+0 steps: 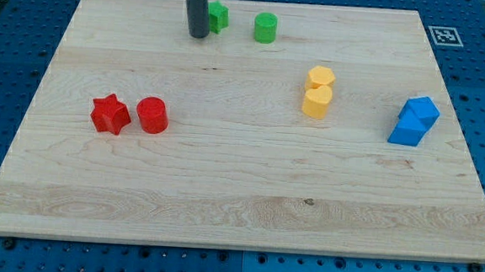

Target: Push the green blocks to the top center

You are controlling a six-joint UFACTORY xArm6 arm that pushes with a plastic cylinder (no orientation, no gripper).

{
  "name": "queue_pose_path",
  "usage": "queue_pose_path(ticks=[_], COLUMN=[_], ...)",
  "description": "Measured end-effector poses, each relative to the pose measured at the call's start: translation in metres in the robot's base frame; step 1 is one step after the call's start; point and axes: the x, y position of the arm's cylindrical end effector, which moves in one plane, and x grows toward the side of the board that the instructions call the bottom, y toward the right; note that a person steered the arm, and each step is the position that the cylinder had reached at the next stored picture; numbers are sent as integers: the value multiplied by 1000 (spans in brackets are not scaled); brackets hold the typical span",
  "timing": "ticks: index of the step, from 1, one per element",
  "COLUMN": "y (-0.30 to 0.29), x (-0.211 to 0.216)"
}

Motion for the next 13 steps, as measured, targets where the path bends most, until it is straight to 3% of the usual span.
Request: queue_pose_path(ticks=[2,4,6,8,9,11,12,13], y=[24,38,97,115,147,117,123,147], x=[-49,17,-19,33,9,-20,-6,61])
